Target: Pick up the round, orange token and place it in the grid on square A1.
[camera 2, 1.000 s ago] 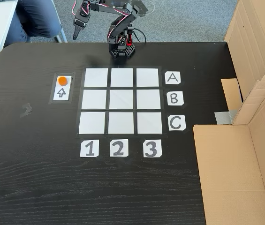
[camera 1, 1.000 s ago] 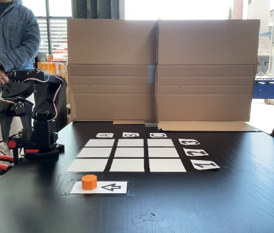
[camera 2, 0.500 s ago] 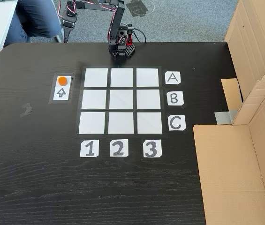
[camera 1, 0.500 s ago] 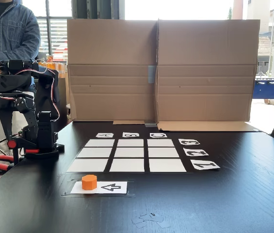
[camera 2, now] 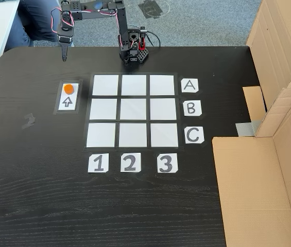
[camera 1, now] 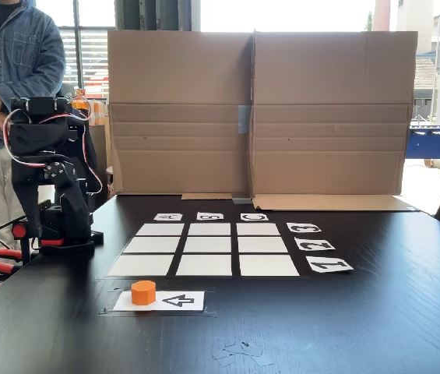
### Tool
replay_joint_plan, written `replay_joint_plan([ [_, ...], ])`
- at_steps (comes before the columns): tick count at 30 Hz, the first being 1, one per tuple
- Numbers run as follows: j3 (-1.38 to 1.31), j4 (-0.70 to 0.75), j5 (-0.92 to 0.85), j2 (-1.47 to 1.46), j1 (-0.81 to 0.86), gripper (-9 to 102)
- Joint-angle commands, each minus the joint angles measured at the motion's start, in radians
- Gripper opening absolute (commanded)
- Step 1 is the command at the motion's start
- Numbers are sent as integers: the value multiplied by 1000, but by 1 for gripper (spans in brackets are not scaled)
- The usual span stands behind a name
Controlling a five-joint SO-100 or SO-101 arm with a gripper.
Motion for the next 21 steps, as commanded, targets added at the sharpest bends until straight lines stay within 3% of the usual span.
replay_joint_plan([
  [1,-77,5,23,-35,-58,32],
  [21,-247,2,97,-261,-270,31],
])
